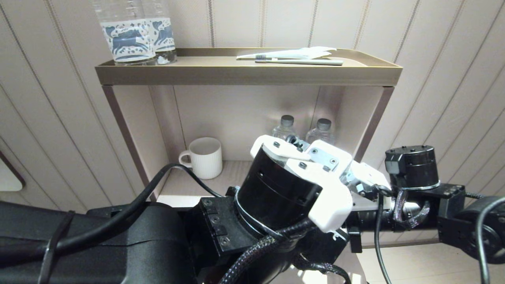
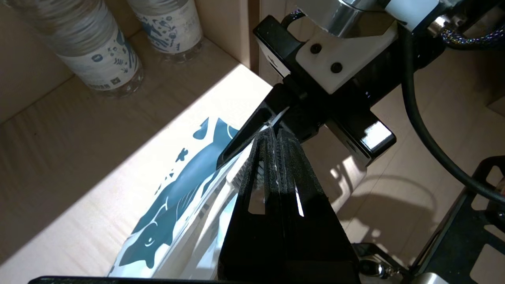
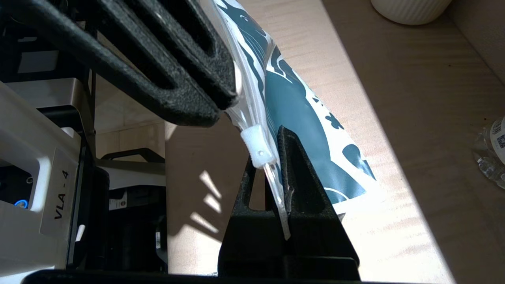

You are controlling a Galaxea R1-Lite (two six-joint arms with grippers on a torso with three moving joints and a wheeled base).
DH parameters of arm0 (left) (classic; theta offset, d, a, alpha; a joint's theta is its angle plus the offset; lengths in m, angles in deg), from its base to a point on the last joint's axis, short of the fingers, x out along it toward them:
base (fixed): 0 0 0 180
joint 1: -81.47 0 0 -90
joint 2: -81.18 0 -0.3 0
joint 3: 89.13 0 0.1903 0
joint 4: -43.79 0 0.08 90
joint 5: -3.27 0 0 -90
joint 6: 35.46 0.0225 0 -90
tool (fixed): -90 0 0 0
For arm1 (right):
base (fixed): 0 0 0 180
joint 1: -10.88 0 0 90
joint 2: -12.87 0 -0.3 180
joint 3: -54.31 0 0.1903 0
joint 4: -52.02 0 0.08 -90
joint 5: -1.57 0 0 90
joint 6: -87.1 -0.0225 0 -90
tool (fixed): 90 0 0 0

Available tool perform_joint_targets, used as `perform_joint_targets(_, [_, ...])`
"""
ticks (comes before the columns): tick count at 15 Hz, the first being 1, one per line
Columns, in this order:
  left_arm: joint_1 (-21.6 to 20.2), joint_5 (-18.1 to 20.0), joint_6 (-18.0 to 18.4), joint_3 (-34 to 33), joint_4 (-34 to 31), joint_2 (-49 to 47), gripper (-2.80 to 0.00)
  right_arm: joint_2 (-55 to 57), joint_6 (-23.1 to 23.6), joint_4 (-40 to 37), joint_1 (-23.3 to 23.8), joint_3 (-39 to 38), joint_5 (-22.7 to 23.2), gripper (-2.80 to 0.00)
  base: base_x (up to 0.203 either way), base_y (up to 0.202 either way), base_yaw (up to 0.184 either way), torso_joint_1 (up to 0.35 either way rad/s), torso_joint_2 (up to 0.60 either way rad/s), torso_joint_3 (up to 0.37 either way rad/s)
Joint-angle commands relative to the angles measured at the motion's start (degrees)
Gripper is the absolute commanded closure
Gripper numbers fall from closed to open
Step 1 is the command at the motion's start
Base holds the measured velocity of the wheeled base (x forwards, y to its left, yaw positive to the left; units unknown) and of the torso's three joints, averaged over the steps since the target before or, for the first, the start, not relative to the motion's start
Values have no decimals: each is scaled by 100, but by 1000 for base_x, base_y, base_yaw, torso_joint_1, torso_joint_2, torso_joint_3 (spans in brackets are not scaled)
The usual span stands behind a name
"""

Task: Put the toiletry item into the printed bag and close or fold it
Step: Pick up the comb

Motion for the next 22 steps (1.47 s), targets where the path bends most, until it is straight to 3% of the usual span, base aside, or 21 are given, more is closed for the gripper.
perform_joint_targets(1, [-3,-10,-6,-59,11,-5,0,9,17,19,-2,0,23,0,0,0,0,0,0,0])
perform_joint_targets(11, [-20,-33,-24,-495,23,231,0,0,17,19,-2,-18,32,0,0,0,0,0,0,0])
perform_joint_targets(16, [-20,-61,-88,-368,20,522,0,-9,-11,10,43,80,-31,0,0,0,0,0,0,0])
perform_joint_targets(22, [-108,-461,-802,-1561,13,1278,0,-105,-741,-72,78,454,-391,0,0,0,0,0,0,0])
